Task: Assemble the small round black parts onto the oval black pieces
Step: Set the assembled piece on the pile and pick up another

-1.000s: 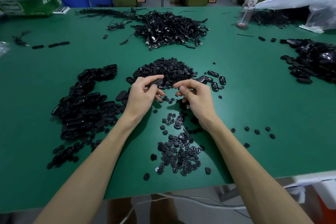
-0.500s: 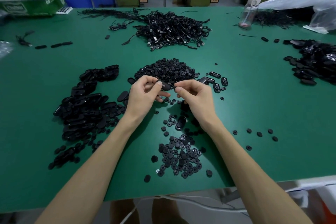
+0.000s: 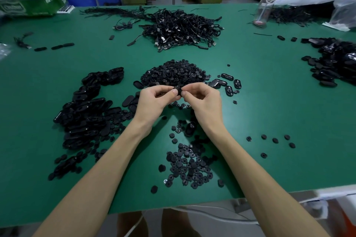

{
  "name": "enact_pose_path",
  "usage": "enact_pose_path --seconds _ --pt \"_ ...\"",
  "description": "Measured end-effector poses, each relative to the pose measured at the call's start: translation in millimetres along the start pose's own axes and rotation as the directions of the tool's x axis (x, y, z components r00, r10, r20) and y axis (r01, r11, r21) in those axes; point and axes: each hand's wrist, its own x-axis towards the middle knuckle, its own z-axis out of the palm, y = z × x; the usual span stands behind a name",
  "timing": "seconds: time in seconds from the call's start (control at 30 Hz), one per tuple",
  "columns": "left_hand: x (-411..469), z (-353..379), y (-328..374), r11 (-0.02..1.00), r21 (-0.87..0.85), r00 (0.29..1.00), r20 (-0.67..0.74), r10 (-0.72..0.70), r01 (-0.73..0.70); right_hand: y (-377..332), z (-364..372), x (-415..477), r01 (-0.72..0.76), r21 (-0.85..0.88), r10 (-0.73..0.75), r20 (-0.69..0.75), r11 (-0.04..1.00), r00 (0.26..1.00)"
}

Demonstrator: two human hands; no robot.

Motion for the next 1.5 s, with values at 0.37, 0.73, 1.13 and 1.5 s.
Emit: enact_pose_path --seconds 0.37,0.73,1.13,1.5 --pt "-2.0 3.5 -1.0 0.992 0.122 0.998 -0.04 0.046 -0.04 -2.8 -0.2 -1.1 -0.004 -0.138 0.0 -0.027 0.99 1.0" --pt "-4.6 6.2 2.7 0.992 0.125 0.999 -0.002 0.035 -0.035 -4.5 -1.2 -2.3 -0.029 -0.143 0.022 -0.057 0.989 0.998" --pt "-5.4 3.7 6.0 0.999 0.034 0.997 0.082 0.014 -0.017 -2.5 -4.6 0.1 -0.063 0.074 0.063 0.004 0.995 0.998" --pt "-4.5 2.9 3.2 0.93 0.321 0.983 0.016 0.184 -0.179 -0.5 -6.3 1.2 0.001 0.082 -0.004 0.033 0.997 0.999"
